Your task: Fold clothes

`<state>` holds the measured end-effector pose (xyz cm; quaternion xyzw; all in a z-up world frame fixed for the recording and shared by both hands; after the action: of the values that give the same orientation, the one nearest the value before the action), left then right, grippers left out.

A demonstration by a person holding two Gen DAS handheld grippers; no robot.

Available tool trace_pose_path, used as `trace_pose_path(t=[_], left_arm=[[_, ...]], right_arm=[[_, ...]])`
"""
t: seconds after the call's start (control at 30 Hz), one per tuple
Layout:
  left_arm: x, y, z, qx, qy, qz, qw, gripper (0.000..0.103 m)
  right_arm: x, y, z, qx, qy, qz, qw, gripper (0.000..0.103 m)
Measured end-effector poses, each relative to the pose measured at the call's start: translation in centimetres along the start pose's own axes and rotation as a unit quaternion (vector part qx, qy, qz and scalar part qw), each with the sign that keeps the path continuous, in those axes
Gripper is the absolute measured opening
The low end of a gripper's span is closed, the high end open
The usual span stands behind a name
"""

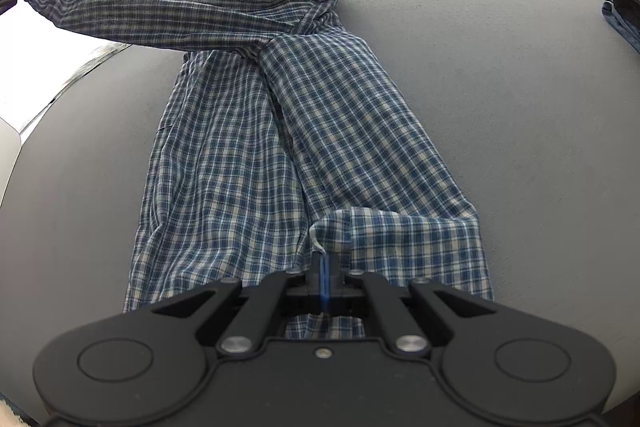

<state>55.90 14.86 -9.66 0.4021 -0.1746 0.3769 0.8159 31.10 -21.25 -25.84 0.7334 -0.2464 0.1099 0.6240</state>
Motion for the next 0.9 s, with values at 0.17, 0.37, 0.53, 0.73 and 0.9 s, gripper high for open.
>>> trace_pose_path(t=[0.17, 0.37, 0.53, 0.73, 0.9], left_arm=[[-0.7, -0.3, -1.7, 0.042, -0.027, -0.001, 0.9988, 0.008], [-2.6, -1.6, -4.2, 0.101, -0.068, -0.019, 0.9924, 0.008], [-3.7, -2.5, -6.0, 0.133, -0.085, -0.035, 0.9869, 0.008], [-3.2, -2.7, -7.1, 0.144, -0.078, -0.039, 0.9858, 0.008], [-2.7, -2.9, -7.5, 0.155, -0.084, -0.037, 0.9837, 0.008]], right_arm=[[-0.1, -0.6, 0.0, 0.004, -0.011, -0.009, 1.000, 0.000], [-0.2, -1.1, 0.2, 0.005, -0.023, -0.016, 1.000, 0.000], [0.1, -1.8, 0.3, 0.006, -0.030, -0.023, 0.999, 0.000], [0.3, -1.4, 0.0, 0.015, -0.034, -0.023, 0.999, 0.000], [-0.4, -1.8, -0.2, 0.029, -0.047, -0.032, 0.998, 0.000]])
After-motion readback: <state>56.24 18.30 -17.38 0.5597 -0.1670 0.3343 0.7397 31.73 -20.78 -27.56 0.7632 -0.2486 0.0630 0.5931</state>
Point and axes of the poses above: each gripper's, at about its wrist camera, not at the fingertips, and y roughly against the way its jaws point, z to its right, x to its top, the point moved 6 cm from there along -y, roughly the way its jaws point, and after that the axes turned 1 degree about y, right-handed, at the moved point
